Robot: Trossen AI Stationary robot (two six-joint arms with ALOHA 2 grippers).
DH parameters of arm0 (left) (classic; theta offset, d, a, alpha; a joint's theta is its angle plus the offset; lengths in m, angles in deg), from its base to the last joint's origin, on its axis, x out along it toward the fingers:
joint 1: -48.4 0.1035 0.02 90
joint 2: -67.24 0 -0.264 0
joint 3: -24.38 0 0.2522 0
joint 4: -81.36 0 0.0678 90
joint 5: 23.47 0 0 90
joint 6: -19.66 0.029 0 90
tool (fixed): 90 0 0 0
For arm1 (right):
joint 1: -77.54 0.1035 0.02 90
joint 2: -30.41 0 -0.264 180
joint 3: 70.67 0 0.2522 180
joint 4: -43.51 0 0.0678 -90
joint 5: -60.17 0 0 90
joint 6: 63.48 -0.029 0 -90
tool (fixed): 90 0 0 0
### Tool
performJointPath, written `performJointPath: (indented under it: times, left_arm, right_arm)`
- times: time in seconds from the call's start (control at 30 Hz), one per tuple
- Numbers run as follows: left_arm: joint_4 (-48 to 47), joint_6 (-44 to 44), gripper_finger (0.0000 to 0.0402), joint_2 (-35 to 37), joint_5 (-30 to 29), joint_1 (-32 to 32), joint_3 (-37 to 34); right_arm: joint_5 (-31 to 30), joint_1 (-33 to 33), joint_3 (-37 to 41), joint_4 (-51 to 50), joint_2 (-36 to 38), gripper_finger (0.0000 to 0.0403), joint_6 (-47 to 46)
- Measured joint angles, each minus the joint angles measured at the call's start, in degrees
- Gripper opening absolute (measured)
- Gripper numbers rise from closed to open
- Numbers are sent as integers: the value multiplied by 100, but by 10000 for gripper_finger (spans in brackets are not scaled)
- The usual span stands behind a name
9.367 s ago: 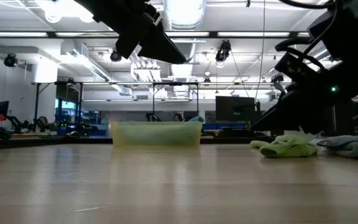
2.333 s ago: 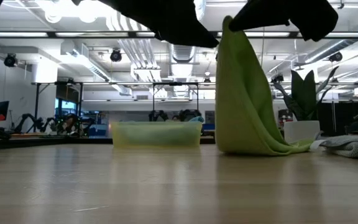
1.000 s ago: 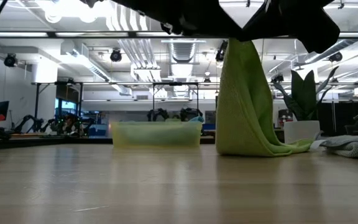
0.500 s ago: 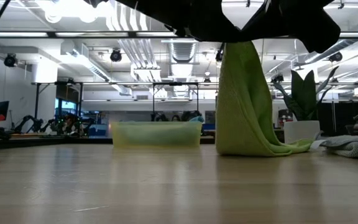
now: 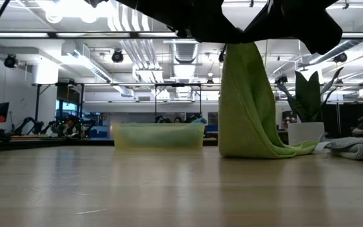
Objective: Roll microfiber towels into tight, uniform cylinder then place into a basket
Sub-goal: Roll the green towel
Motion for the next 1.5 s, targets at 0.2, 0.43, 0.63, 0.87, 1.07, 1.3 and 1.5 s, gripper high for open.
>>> performJointPath:
  times: [0.2,0.43,0.63,0.87,1.07,1.3,1.5]
  left_arm:
    - [-252,284,4,6,-158,-4,25]
    - [-571,254,0,172,-985,-60,46]
    - [-580,259,0,290,-952,-323,74]
    - [-582,279,0,460,-951,-537,74]
    - [-596,279,0,607,-989,-736,66]
    - [-596,286,0,752,-1191,-998,33]
    - [-592,538,0,815,-1678,-1217,37]
  right_arm:
    - [37,0,0,-15,0,27,0]
    - [281,10,8,-9,-4,75,-80]
    - [326,-61,77,-53,-4,110,-327]
    - [86,-73,108,-47,-4,129,-551]
    - [192,-191,323,-46,-4,130,-714]
    - [302,-200,653,-42,-4,119,-706]
    - [637,-260,845,-47,-4,103,-666]
